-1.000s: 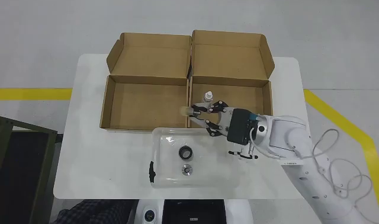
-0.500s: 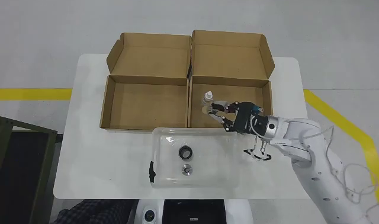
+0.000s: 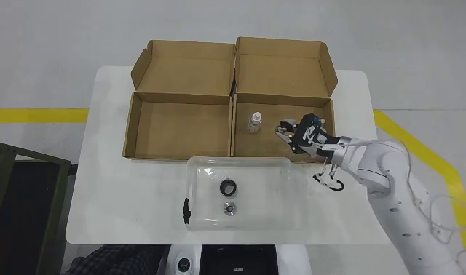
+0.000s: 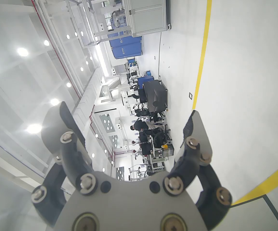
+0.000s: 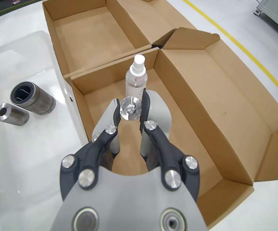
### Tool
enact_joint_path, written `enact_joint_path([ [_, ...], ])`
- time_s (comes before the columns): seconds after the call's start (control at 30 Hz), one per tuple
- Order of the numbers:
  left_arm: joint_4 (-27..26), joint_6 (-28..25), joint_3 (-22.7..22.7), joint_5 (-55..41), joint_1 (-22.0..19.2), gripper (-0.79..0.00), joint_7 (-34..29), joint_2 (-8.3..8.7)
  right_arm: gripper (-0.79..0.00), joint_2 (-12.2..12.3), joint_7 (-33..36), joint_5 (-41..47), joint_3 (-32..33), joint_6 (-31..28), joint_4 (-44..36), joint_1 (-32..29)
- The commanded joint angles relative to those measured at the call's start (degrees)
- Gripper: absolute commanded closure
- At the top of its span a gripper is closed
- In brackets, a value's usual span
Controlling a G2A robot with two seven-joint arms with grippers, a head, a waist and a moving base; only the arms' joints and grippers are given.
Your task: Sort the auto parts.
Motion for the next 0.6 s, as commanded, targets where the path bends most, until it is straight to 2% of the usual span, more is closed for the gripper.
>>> enact_joint_path([
  [0.0, 0.0, 0.0, 0.0, 0.0, 0.0, -0.785, 0.0, 0.00, 0.000, 0.0, 0.4, 0.2, -0.3, -0.1, 1.2, 0.9],
  [0.57, 0.0, 0.0, 0.0, 0.0, 0.0, -0.785, 0.0, 0.00, 0.000, -1.8, 2.7, 0.1, -9.2, 0.6, 15.3, 11.7],
])
